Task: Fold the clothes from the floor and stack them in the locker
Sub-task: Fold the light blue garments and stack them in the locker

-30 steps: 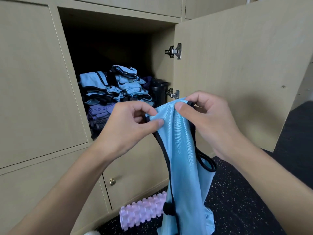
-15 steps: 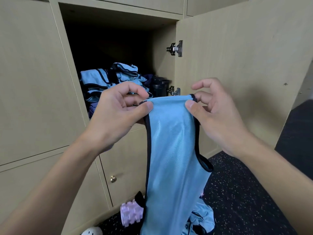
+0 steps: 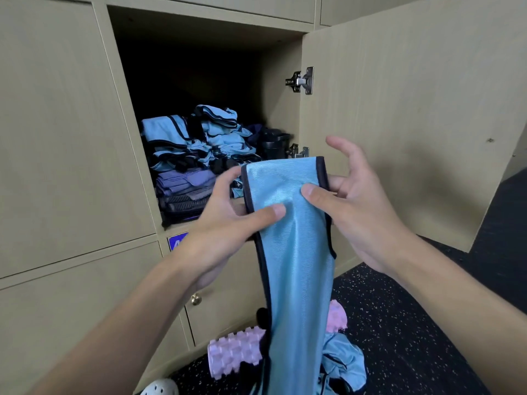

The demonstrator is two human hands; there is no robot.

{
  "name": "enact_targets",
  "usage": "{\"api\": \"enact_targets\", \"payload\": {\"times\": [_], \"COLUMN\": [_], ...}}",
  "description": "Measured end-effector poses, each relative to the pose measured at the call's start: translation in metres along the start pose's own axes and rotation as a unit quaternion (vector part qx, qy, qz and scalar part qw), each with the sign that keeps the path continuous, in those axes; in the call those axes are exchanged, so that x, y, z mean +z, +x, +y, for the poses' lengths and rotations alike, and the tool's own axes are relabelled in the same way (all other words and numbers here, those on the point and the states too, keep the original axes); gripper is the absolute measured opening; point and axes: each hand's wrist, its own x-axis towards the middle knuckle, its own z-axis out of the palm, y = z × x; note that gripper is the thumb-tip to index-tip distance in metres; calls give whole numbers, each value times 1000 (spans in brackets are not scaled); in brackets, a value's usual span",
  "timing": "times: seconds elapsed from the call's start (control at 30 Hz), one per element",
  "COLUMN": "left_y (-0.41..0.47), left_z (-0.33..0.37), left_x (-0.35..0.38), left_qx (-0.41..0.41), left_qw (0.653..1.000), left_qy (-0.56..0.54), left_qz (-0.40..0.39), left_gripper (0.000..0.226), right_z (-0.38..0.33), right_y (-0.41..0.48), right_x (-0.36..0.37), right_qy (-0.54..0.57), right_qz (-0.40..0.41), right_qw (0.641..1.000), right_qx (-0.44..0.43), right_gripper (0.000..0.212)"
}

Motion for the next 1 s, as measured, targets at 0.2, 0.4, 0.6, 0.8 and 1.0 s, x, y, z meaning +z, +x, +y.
{"api": "enact_targets", "payload": {"times": [0.2,0.4,0.6,0.8,1.0], "left_y": [5,8,-4,6,8], "left_z": [6,2,-15,-6,-9], "left_x": [0,2,13,2,-5], "left_qx": [34,49,35,103,89], "left_qw": [997,991,999,990,989], "left_qy": [-47,-30,12,-32,29], "left_qz": [56,118,-7,90,118], "left_gripper": [61,71,95,60,23], "right_z": [2,6,6,10,12], "right_y": [1,-2,2,0,1], "right_x": [-10,-12,-17,-27,-26], "right_qy": [-24,-51,-32,-102,-129], "right_qz": [-28,-77,-15,-133,-105], "right_qw": [998,994,999,982,985], "right_qx": [47,50,11,84,42], "right_gripper": [80,84,78,91,73]}}
